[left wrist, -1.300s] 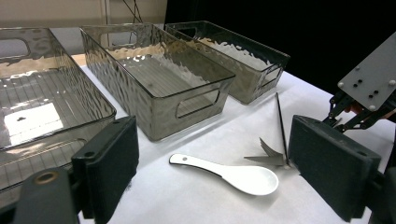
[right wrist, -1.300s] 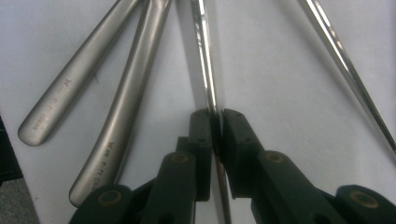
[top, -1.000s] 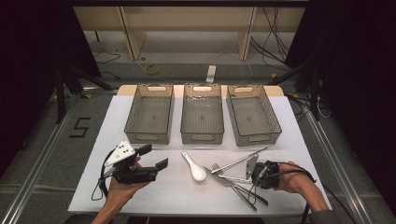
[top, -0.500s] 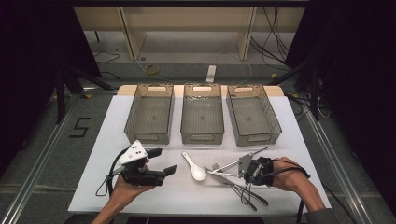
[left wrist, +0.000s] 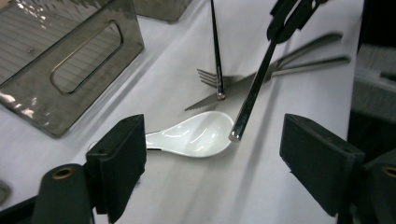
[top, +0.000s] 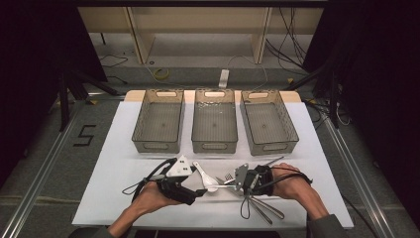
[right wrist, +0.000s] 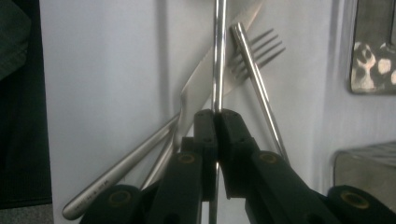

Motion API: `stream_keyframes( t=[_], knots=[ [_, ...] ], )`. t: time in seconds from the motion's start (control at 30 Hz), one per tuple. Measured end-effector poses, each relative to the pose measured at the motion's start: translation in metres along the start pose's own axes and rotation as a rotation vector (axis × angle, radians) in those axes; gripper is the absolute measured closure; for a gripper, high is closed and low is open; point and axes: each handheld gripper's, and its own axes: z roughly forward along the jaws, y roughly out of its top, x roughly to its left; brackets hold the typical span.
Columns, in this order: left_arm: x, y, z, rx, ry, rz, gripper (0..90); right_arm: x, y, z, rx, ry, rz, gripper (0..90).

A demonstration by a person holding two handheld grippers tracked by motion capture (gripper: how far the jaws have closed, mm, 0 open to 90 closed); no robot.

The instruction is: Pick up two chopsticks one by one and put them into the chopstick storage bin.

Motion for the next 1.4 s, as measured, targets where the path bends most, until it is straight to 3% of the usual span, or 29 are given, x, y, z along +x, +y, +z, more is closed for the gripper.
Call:
stream_keyframes(
  t=[0.2,0.37,0.4,0.6,1.0,1.13,1.23,1.3,1.4],
  knots=[
    [-0.005,0.003,0.009,0.056,-0.035,0.081,33.9,-0.001,0.014,0.000,-0.011,-0.004,-0.039,86.7],
    [-0.009,0.002,0.012,0.095,-0.057,0.123,46.3,-0.001,0.024,0.000,-0.009,-0.005,-0.055,86.7],
    [-0.009,0.003,0.012,0.103,-0.058,0.128,48.1,-0.002,0.025,0.000,-0.009,-0.004,-0.073,86.7],
    [-0.008,0.005,0.012,0.138,-0.055,0.146,58.8,-0.001,0.028,0.000,-0.012,0.003,-0.074,86.7],
    [-0.013,0.007,0.018,0.191,-0.102,0.199,74.0,-0.001,0.029,0.001,-0.009,0.014,-0.097,86.7],
    [-0.012,0.006,0.019,0.195,-0.116,0.197,79.6,0.000,0.030,0.002,-0.005,0.022,-0.105,86.6],
    [-0.013,0.006,0.018,0.203,-0.140,0.231,81.9,0.001,0.031,0.002,-0.001,0.028,-0.116,86.4],
    [-0.014,0.006,0.018,0.201,-0.146,0.235,82.6,0.001,0.031,0.003,0.003,0.036,-0.113,85.6],
    [-0.013,0.005,0.015,0.199,-0.147,0.236,83.0,-0.001,0.028,0.001,-0.033,0.039,-0.077,80.2]
  ],
)
